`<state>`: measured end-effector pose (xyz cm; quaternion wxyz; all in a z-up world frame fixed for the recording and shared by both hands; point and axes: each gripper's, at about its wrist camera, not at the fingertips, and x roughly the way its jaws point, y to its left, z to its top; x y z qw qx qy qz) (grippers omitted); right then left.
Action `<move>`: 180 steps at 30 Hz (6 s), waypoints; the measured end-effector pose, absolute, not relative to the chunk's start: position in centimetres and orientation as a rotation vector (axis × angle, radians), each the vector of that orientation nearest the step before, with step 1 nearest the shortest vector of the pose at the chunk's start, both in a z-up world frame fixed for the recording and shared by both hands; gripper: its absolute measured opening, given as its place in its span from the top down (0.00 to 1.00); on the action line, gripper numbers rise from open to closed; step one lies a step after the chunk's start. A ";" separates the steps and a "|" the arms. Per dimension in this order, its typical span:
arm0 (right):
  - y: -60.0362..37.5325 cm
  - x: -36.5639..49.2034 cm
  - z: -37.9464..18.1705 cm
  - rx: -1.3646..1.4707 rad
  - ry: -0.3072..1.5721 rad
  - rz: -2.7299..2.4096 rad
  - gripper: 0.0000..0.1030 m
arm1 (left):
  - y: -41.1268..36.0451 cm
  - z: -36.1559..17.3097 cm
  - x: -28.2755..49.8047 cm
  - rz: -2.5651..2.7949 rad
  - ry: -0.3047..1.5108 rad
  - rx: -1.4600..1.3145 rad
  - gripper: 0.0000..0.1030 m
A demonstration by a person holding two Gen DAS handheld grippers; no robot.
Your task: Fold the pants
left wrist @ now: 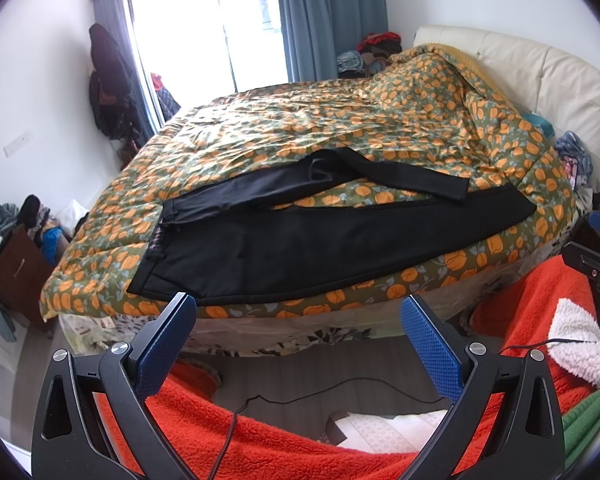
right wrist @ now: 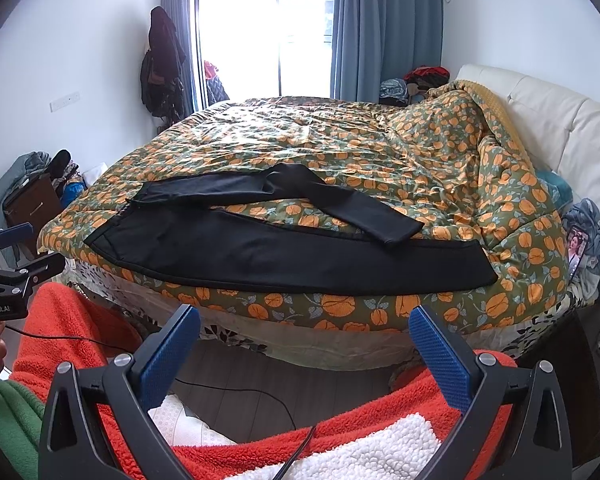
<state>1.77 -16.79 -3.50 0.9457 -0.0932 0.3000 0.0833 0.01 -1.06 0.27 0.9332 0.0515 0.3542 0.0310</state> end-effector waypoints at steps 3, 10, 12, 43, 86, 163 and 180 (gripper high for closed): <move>-16.8 1.8 -3.5 -0.190 0.612 0.170 0.00 | -1.1 0.3 0.0 0.064 0.726 0.106 0.01; -16.8 1.8 -3.8 -0.186 0.616 0.169 0.00 | -1.1 0.2 0.0 0.064 0.724 0.106 0.01; -16.8 1.8 -3.8 -0.187 0.615 0.169 0.00 | -1.1 0.3 0.0 0.063 0.725 0.106 0.01; -16.8 2.2 -3.9 -0.165 0.629 0.171 0.00 | -1.2 -0.5 0.4 0.071 0.753 0.107 0.01; -16.1 4.0 -4.7 -0.279 0.694 0.075 0.00 | -0.4 -2.2 1.5 0.079 0.858 0.071 0.01; -16.0 6.0 -6.9 -0.280 0.828 0.115 0.00 | 0.7 -2.4 4.0 0.084 0.810 0.146 0.01; -18.7 20.6 -10.3 -0.320 0.738 0.178 0.02 | -0.1 -5.1 9.7 0.084 0.931 0.116 0.01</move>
